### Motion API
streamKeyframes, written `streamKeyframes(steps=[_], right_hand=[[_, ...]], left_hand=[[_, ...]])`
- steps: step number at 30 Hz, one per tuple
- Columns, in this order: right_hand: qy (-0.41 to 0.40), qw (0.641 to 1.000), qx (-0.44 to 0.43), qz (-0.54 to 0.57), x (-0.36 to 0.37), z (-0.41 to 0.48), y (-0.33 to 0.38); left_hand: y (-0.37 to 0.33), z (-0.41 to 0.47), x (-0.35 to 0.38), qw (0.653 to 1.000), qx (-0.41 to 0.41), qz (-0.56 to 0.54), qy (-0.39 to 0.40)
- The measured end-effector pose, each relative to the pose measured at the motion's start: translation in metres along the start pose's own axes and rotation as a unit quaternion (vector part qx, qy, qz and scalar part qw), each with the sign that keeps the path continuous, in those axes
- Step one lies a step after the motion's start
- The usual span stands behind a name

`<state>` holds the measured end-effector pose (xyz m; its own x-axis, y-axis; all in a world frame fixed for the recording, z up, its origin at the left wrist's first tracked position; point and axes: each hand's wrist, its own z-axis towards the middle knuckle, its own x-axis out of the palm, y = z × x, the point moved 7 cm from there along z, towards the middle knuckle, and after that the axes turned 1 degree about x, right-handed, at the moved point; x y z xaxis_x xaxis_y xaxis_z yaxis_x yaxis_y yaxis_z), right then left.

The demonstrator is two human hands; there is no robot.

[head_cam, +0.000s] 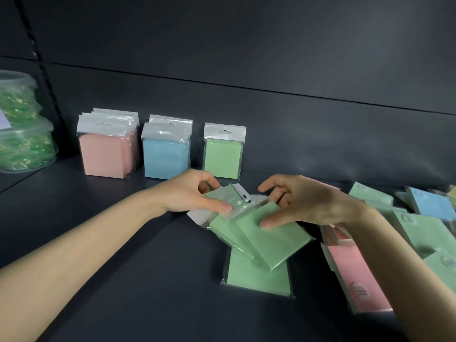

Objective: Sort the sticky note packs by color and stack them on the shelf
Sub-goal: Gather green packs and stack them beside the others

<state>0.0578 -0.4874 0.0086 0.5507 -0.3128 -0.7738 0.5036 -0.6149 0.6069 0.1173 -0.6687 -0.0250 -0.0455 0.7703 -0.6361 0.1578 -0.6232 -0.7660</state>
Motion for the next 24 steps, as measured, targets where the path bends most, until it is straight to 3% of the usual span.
streamKeyframes(steps=[7,12,19,24], right_hand=[[-0.07,0.996,0.013,0.057,-0.01,0.004,-0.009],[-0.129,0.986,0.006,0.106,-0.016,0.005,-0.009],[-0.14,0.984,-0.006,0.108,-0.014,0.008,-0.007],[-0.148,0.98,-0.02,0.134,-0.01,0.011,-0.007]], left_hand=[[0.001,-0.009,0.006,0.993,-0.014,0.058,0.097],[-0.016,-0.015,0.019,0.985,0.035,0.139,0.094],[-0.008,-0.014,0.013,0.991,-0.001,0.081,0.105],[-0.003,-0.01,0.0,0.998,-0.021,0.035,0.057]])
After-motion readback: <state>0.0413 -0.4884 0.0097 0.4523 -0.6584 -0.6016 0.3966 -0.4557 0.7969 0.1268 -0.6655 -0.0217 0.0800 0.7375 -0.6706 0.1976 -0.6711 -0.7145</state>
